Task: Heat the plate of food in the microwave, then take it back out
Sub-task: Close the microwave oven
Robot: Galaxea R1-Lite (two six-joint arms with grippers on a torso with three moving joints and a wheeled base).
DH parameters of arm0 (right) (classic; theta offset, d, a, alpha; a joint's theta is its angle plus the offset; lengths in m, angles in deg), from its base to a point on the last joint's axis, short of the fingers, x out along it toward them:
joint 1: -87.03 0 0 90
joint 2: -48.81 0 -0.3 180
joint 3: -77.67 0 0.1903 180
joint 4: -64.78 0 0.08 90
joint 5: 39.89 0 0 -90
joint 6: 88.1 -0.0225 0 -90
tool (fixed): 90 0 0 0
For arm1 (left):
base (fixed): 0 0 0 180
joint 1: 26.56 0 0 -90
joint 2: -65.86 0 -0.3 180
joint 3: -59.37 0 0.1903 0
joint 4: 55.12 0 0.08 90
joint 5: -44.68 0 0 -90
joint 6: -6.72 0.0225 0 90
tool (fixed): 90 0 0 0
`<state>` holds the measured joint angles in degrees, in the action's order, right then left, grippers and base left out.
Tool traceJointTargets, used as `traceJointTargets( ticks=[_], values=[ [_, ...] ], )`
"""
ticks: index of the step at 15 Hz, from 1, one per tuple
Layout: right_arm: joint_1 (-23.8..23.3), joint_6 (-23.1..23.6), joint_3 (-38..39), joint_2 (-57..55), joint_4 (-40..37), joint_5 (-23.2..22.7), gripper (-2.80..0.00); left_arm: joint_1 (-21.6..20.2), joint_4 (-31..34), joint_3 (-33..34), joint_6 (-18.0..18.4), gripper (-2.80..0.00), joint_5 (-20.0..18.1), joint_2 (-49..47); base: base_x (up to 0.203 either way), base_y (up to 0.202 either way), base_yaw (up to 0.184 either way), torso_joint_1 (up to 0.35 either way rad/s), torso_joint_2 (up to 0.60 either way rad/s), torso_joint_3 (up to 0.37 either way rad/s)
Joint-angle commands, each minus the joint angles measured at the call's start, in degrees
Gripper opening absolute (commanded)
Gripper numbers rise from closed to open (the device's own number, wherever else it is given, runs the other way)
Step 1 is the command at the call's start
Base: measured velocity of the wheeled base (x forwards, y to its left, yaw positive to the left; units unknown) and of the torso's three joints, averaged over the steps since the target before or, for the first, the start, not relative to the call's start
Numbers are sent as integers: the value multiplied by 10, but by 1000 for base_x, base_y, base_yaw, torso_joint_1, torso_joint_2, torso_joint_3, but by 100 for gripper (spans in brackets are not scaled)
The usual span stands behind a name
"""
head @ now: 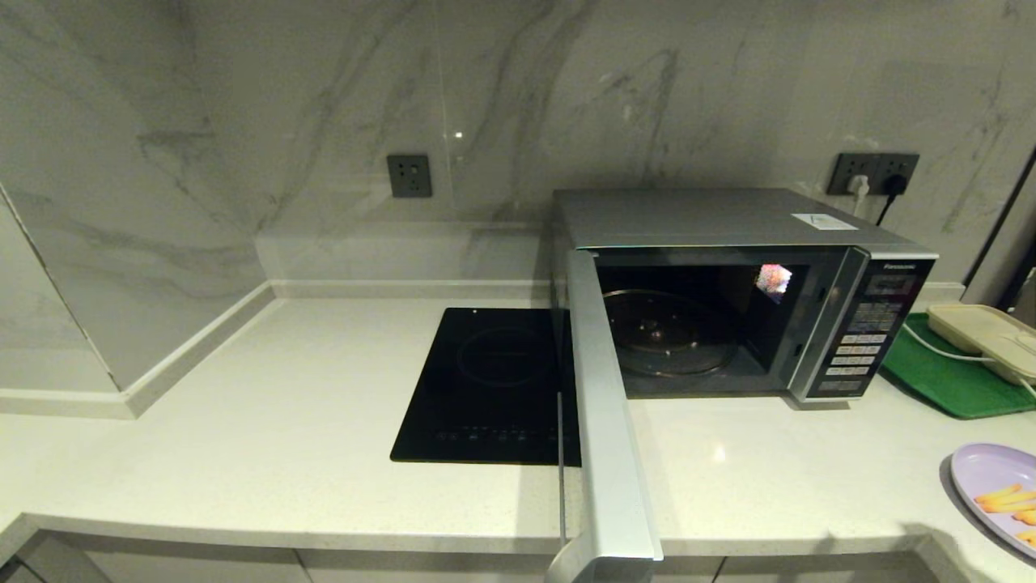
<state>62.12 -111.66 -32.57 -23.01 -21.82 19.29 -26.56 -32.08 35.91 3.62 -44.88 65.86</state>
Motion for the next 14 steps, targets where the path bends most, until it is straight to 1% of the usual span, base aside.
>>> traceJointTargets(
  ticks=[1,3,7,9,11,12,14],
  values=[
    [90,-6,-53,6,-26,8,-280,0,0,0,0,-280,0,0,0,0,0,0,0,0],
    [170,-7,-79,3,-35,36,-280,0,0,0,0,-280,0,0,0,0,0,0,0,0],
    [339,-9,-123,-30,-37,128,-280,0,0,0,0,-280,0,0,0,0,0,0,0,0],
    [427,-9,-165,-73,-37,188,-280,0,0,0,-1,-280,0,0,0,0,0,0,0,0],
    [528,-9,-209,-133,-35,275,-280,0,0,0,-1,-280,0,0,0,0,0,0,0,0],
    [575,-9,-233,-164,-34,308,-280,0,0,0,-1,-280,0,0,0,0,0,0,0,0],
    [659,-8,-257,-209,-12,348,-280,0,0,0,0,-280,0,0,0,0,0,0,0,0]
  ],
)
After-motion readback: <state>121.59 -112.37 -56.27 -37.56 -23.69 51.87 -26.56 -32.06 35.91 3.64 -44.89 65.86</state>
